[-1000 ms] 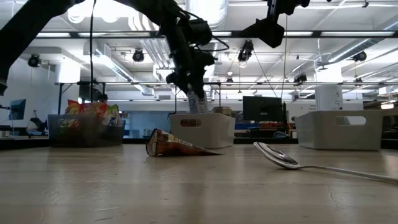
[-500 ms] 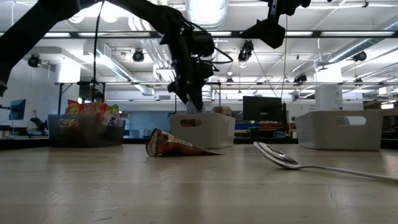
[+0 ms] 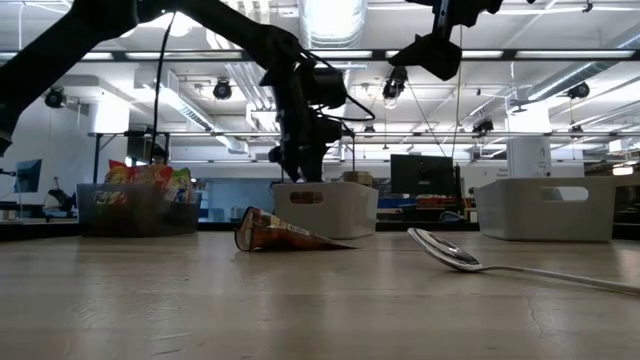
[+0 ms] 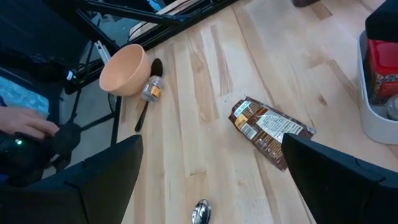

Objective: Pick & Place Food Item
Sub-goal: Put the white seasoning bottle into the left gray bin

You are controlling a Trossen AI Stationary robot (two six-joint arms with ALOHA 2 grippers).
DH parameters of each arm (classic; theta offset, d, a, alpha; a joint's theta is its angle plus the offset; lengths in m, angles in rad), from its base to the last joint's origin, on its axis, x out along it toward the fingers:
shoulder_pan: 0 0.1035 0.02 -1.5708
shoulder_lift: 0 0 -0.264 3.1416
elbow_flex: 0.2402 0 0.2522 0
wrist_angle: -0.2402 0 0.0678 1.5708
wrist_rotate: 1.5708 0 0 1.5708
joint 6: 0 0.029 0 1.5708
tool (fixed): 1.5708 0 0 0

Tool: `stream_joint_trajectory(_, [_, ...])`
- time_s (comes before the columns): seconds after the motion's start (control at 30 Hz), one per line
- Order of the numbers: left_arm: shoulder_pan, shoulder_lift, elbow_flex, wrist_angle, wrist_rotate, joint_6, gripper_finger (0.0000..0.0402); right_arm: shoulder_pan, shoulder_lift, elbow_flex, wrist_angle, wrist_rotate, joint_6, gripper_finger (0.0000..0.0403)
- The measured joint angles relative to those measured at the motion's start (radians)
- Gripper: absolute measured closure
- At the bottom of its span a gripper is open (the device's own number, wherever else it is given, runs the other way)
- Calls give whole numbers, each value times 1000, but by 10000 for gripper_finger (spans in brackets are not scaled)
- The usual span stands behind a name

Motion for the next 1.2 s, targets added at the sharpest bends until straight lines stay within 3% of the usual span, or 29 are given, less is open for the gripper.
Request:
stream_joint_trajectory(0.57, [4, 0, -1, -12, 20, 25, 210, 0, 0, -2, -1, 0, 2, 23])
stream_joint_trajectory(0.77, [4, 0, -1, -13, 32, 26, 166, 0, 0, -2, -15, 1, 1, 23])
stream_joint_trajectory(1.2, [4, -1, -1, -5, 30, 22, 160, 0, 0, -7, -17, 2, -2, 23])
